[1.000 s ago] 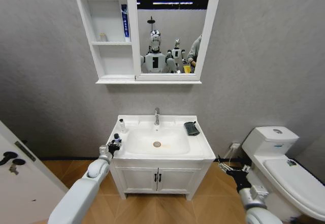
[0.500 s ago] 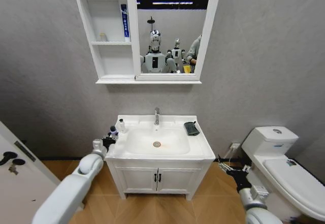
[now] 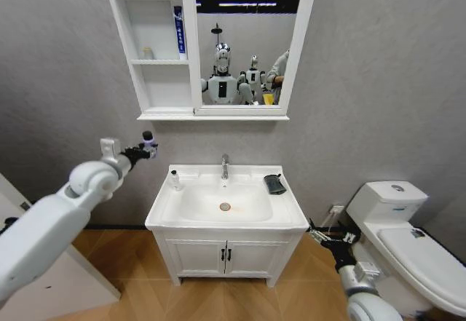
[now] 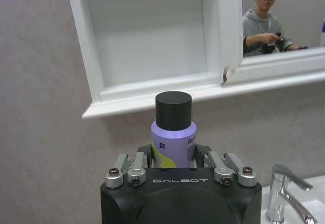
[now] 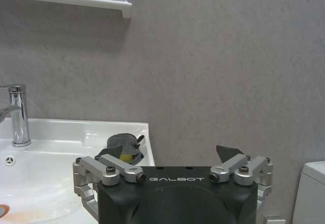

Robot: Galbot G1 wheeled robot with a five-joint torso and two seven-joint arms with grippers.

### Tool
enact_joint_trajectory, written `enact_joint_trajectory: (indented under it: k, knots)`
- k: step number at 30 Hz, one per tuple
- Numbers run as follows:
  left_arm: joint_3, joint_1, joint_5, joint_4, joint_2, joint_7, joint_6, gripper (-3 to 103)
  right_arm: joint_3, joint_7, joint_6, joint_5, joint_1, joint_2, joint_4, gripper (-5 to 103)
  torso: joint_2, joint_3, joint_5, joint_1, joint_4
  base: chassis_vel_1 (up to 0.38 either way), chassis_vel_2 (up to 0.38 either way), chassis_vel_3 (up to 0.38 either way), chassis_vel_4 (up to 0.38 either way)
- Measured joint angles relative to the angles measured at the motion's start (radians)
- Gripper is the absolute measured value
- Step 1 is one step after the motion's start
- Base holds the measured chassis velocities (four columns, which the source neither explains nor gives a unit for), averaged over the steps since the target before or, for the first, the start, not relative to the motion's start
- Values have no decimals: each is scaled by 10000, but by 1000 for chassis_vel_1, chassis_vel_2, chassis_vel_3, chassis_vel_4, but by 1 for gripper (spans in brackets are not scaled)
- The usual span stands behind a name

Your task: Move facial cleanser and shampoo from washbasin to cabinet, then wipe washbasin with towel.

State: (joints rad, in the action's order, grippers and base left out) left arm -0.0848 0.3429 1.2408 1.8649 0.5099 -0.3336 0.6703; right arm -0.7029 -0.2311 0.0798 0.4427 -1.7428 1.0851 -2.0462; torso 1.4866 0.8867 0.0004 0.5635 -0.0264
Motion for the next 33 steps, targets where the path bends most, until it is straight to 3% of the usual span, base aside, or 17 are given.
enact_joint_trajectory:
  k: [2,3,4,9,16,18,19,22,30,33]
  knots:
    - [1001,-1623,378,-899,10,173,348,43,-1,0,-12,-5,-20,10,-78,100,-1,2,-12,-1,1,0,0,0,0]
    - [1001,-1623,378,-899,10,173,348,43,-1,0,-12,-5,-20,10,-78,100,-1,2,-12,-1,1,0,0,0,0]
    - [1448,-2418,609,-1453,199,180,459,43,-11,2,-12,-6,-30,-4,-99,100,-1,1,-9,-1,2,0,0,0,0]
    - [2979,-4607,796,-3082,1047,314,353,43,-79,4,-12,-6,-54,20,-159,100,-1,2,-3,0,-1,0,0,0,0]
    - [4405,-5876,255,-4506,1873,956,108,43,-147,4,10,2,-140,192,-187,100,-1,3,-4,0,-3,0,0,0,0]
    - [4926,-6474,-169,-5649,2382,1507,46,43,-159,4,18,16,-139,224,-157,100,-1,2,-4,0,0,0,0,0,0]
    - [4926,-6474,-169,-5649,2382,1507,46,43,-159,4,18,16,-139,224,-157,100,-1,2,-4,0,0,0,0,0,0]
    - [5395,-7282,-892,-7251,3181,2402,-24,43,-159,4,18,61,-32,146,-115,100,-1,2,-3,0,0,0,0,0,0]
    - [5833,-8093,-1535,-8779,4071,3159,-279,43,-176,8,18,110,59,120,70,100,-1,1,-1,0,-2,0,0,0,0]
    - [5966,-8345,-2118,-9766,4518,3538,-415,43,-167,18,26,113,110,104,153,100,-1,1,-5,0,0,0,0,0,0]
